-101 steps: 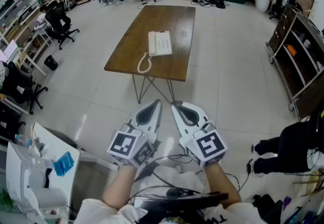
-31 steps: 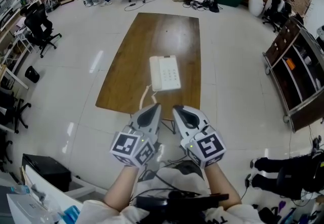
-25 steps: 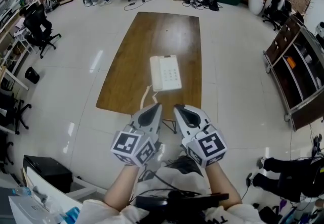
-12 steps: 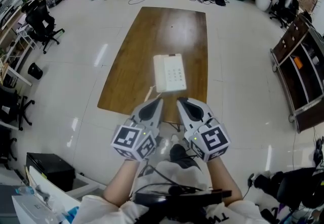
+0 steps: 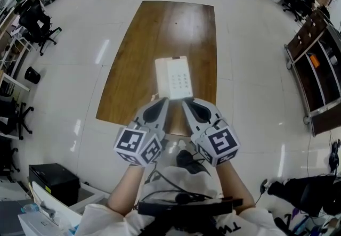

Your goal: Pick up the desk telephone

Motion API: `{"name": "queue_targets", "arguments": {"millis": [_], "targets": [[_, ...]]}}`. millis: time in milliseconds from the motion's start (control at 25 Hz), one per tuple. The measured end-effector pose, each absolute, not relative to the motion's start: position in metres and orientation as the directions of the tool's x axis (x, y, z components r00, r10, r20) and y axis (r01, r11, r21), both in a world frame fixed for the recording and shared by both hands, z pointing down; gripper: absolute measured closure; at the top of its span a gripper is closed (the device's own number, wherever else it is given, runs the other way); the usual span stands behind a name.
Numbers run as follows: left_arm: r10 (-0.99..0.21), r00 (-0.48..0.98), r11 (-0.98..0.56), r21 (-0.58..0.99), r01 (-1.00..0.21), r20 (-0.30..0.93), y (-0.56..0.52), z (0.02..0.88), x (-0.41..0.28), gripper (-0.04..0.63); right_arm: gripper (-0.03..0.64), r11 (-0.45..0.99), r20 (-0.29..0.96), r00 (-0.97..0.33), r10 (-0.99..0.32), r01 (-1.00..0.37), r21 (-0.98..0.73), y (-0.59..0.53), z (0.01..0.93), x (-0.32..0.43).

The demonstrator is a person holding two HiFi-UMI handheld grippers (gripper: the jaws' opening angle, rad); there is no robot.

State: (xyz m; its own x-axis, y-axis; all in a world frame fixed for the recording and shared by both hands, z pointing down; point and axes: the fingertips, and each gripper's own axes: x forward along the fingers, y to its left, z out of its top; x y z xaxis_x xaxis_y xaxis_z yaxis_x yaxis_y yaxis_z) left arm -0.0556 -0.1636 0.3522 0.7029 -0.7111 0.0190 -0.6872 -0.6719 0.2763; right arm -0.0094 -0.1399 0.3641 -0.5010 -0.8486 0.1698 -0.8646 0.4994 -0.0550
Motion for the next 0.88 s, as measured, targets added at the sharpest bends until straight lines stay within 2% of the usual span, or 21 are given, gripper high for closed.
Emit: {"name": "queue_targets", "arguments": {"millis": [440, 760, 800, 840, 880], "targets": [[-0.724, 0.687, -0.647, 0.282, -0.709, 0.064, -0.211, 0.374, -0.039, 0.592, 0.617, 0.521, 0.2, -0.53, -0.824, -0.847, -0.103, -0.188, 0.387, 0.004], [-0.731, 0.664, -0.61, 0.284, -0.74, 0.16, -0.243, 0.408, -0.03, 0.592, 0.617, 0.533, 0.232, -0.554, -0.8, -0.833, -0.15, -0.217, 0.409, 0.016], [-0.729, 0.662, -0.605, 0.289, -0.742, 0.173, -0.245, 0.413, -0.029, 0.592, 0.578, 0.536, 0.238, -0.559, -0.794, -0.829, -0.159, -0.22, 0.413, 0.017], [-0.727, 0.661, -0.6, 0.297, -0.743, 0.186, -0.248, 0.418, -0.029, 0.544, 0.541, 0.539, 0.244, -0.564, -0.789, -0.826, -0.166, -0.222, 0.417, 0.017], [-0.725, 0.66, -0.594, 0.306, -0.744, 0.199, -0.25, 0.422, -0.028, 0.486, 0.541, 0.542, 0.249, -0.568, -0.785, -0.823, -0.17, -0.225, 0.42, 0.017]]}}
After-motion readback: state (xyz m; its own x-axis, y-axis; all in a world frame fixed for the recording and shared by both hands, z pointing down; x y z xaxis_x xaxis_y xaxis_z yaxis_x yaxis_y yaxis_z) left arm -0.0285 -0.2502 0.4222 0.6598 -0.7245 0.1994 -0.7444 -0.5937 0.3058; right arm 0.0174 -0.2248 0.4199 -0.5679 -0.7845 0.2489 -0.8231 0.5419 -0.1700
